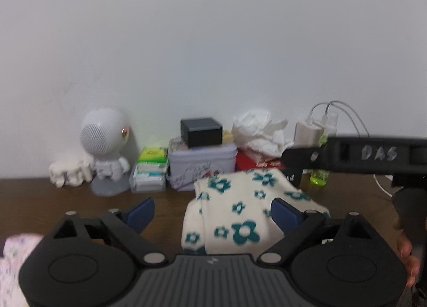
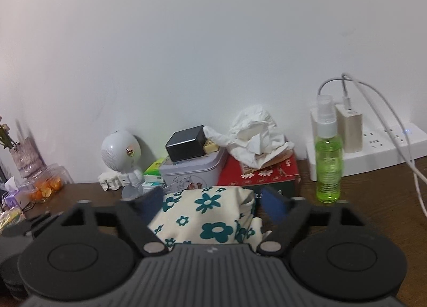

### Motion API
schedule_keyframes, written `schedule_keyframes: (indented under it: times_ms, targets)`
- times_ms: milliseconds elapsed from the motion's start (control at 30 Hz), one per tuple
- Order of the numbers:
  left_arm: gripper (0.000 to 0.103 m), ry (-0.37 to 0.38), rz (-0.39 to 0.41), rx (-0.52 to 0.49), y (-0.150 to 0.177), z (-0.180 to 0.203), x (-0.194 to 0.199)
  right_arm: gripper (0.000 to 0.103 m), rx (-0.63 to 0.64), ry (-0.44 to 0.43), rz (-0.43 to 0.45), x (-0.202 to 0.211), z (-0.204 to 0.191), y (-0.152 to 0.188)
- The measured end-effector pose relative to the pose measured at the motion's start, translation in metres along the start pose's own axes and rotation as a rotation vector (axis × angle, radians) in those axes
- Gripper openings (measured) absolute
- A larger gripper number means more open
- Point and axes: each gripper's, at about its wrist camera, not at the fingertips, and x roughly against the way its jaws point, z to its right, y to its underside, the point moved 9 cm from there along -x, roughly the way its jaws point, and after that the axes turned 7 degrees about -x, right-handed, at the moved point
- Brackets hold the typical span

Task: Fold clothes
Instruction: 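Lower the bundle onto the table and open both grippers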

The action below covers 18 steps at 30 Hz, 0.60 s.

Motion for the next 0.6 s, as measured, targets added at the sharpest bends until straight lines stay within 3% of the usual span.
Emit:
schedule_keyframes:
  times_ms: [33,600]
  targets:
    - [0.095,-0.004,-0.01,0.01,0.003,-0.001,0.001,0.103,0.002,0.005,0.004,0.002,0.0,0.0]
    - [0.097,-0.028,-0.023,0.078,0.021,-0.016,0.051,0.103,0.063,0.079,0.003,0.043,-0.013,0.016]
